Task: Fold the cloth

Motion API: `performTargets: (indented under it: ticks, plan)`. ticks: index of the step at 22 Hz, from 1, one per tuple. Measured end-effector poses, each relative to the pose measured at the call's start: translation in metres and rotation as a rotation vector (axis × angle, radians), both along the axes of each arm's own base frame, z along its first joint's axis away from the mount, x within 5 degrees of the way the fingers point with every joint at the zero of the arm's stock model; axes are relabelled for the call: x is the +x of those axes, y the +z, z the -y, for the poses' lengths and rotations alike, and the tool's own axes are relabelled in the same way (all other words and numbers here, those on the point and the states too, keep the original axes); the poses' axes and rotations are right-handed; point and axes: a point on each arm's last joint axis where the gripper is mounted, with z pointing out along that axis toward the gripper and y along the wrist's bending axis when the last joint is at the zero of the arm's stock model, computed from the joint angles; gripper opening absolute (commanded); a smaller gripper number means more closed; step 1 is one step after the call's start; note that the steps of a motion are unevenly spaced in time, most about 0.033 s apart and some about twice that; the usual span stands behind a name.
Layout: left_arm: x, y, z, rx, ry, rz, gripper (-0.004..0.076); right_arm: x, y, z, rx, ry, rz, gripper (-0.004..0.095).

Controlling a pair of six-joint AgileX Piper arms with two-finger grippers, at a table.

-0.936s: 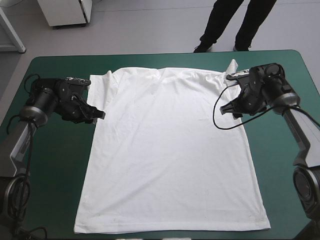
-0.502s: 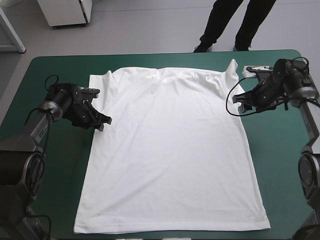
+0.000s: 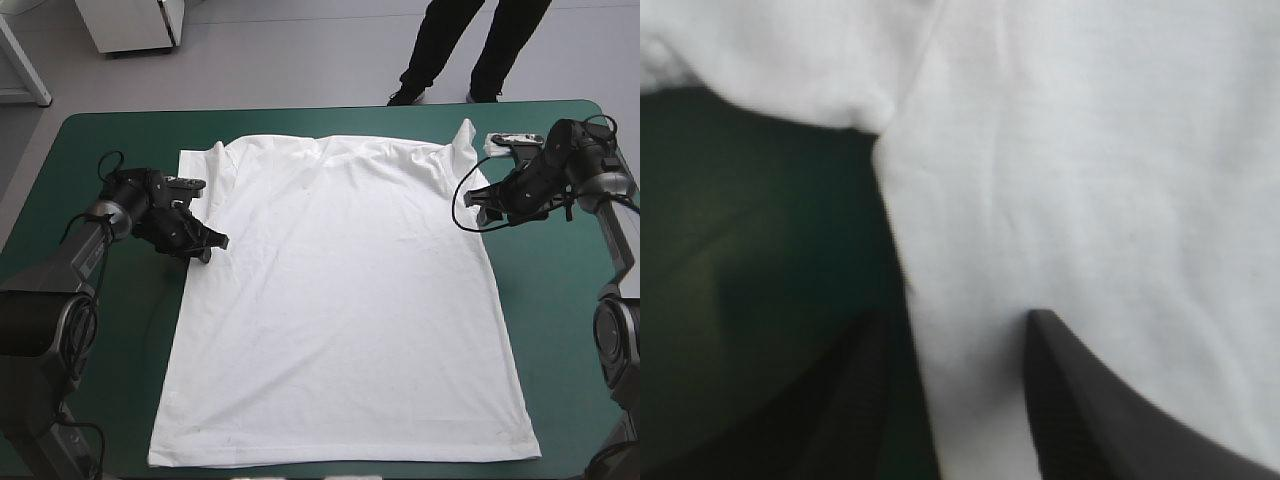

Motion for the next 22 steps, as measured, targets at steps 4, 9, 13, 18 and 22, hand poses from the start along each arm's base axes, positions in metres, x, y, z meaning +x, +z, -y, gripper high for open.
performTargets:
  ticks: [4, 9, 13, 18, 22]
  plan:
    - [0.002, -0.002, 0.000, 0.002, -0.008, -0.001, -0.0021, 0.002, -0.002, 0.000, -0.002, 0.010, 0.001, 0.0487]
    - [0.004, -0.003, -0.002, 0.000, -0.032, 0.002, -0.0022, 0.010, -0.018, 0.003, -0.032, 0.021, -0.037, 0.0486]
    - [0.004, -0.002, 0.001, -0.030, -0.046, 0.001, -0.0022, 0.020, -0.028, 0.002, -0.039, 0.026, -0.054, 0.0486]
    - [0.003, -0.002, 0.002, -0.046, -0.060, 0.001, -0.0022, 0.033, -0.036, -0.017, -0.058, 0.081, -0.058, 0.0486]
    - [0.003, -0.002, 0.003, -0.054, -0.066, 0.002, -0.0022, 0.037, -0.049, -0.029, -0.077, 0.117, -0.093, 0.0486]
